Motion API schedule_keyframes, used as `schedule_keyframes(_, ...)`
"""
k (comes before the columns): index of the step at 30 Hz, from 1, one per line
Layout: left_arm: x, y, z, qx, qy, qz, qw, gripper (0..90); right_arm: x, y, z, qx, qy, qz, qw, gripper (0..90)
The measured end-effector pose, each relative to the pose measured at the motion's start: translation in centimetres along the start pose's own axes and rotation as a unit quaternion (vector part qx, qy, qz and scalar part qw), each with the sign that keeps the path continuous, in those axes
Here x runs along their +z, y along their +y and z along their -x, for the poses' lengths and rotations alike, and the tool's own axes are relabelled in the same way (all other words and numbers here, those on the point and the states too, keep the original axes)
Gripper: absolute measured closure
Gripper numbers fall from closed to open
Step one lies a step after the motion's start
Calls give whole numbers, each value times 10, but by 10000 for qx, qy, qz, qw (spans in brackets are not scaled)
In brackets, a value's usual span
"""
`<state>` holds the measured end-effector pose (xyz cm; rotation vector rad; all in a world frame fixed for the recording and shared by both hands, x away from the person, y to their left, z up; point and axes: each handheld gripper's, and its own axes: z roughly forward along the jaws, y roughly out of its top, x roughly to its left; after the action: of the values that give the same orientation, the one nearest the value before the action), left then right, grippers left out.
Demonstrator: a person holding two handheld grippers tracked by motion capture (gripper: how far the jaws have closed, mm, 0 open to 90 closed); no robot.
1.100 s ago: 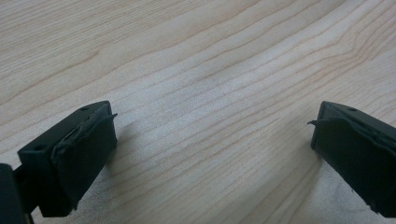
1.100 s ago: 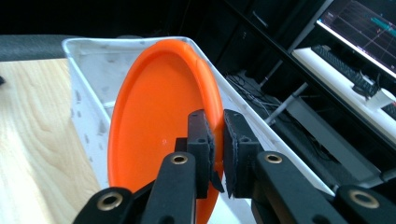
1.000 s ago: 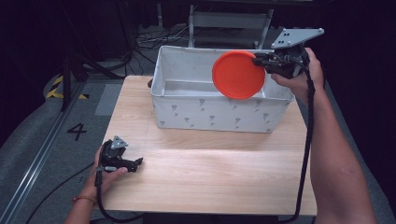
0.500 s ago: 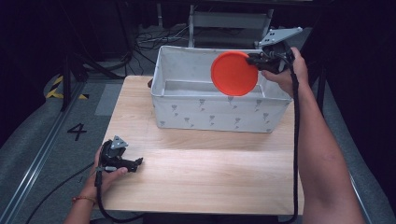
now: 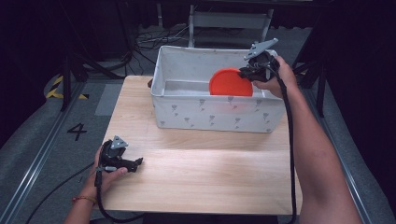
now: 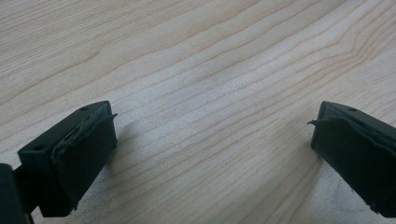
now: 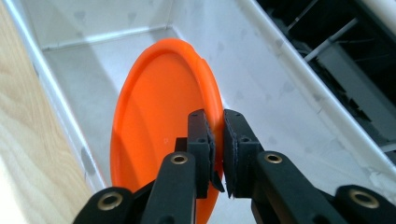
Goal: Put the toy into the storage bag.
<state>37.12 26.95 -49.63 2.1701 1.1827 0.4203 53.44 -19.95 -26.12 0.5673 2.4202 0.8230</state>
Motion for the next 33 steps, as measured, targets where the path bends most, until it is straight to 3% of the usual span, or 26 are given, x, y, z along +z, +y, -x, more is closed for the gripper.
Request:
schedule_keyframes(7,0,0,0,0,-3,3,10000,5,6,-5,-2,-258,358,-351,9984,824)
schedule_keyframes(12,0,0,0,4,0,7,10000,5,17,-9,-6,-524,711,-891,9921,824)
schedule_keyframes(16,0,0,0,-1,-4,5,10000,5,21,-11,-7,-677,874,-1174,9869,824)
schedule_keyframes(25,0,0,0,-1,-3,5,10000,5,27,-16,-10,-921,1054,-1651,9763,821)
schedule_keyframes(33,0,0,0,0,1,0,10000,5,26,-21,-5,-904,1044,-1900,9720,820)
